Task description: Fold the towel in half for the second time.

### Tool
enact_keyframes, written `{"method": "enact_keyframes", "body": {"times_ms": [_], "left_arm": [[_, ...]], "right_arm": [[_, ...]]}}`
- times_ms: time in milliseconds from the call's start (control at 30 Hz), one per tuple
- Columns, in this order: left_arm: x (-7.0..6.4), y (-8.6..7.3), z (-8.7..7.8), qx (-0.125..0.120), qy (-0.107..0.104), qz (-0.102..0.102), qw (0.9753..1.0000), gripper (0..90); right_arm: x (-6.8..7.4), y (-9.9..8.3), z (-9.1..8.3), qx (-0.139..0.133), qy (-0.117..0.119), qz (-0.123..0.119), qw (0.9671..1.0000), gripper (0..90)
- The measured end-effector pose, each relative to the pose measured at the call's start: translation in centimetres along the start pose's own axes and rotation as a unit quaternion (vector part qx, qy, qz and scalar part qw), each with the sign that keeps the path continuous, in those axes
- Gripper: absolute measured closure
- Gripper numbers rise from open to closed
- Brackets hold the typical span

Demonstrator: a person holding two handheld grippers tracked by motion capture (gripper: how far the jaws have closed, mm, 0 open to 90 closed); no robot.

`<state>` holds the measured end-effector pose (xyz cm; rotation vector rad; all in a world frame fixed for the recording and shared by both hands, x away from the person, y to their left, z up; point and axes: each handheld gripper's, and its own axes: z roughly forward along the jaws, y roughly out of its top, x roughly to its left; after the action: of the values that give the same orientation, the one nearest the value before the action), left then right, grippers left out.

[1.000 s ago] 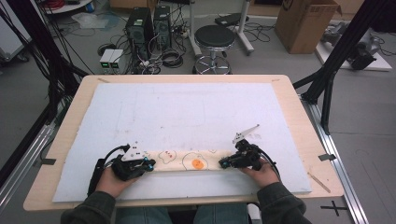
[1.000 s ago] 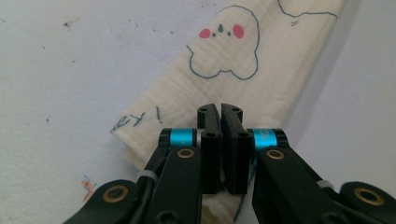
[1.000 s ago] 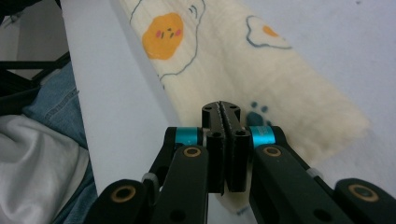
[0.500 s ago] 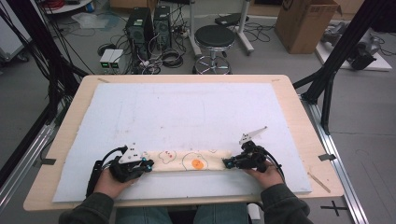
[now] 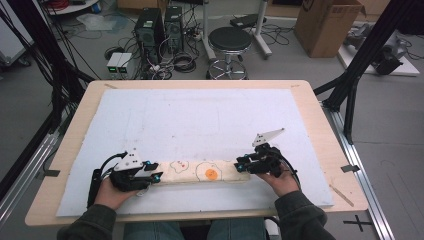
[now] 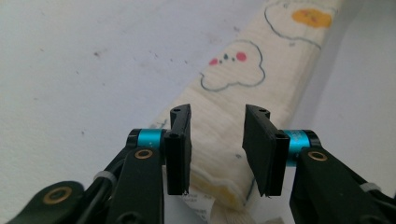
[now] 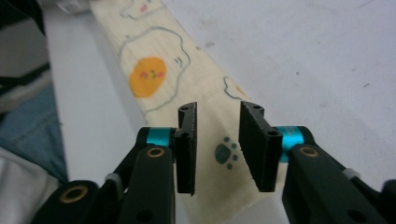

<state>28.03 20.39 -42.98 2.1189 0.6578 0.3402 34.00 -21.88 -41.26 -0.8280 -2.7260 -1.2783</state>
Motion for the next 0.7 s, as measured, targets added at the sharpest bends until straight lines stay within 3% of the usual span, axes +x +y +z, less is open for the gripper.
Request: {"method": "enact_keyframes", "body": {"times_ms": [167,300,700], "left_arm": [[0.1,-0.3,0.4,0.015,-0.004,-0.003,0.9999,56.1],[0.2,-0.6,0.6,0.026,-0.005,-0.002,0.9997,52.3],[0.0,-1.0,0.7,0.020,-0.002,-0.005,0.9998,50.3]], "right_arm": [[0.1,-0.5,0.9,0.023,-0.018,-0.017,0.9994,60.7],[0.1,-1.1,1.1,0.026,-0.024,-0.026,0.9990,58.1],[1.1,-2.3,1.2,0.026,-0.046,-0.073,0.9960,50.0]]}}
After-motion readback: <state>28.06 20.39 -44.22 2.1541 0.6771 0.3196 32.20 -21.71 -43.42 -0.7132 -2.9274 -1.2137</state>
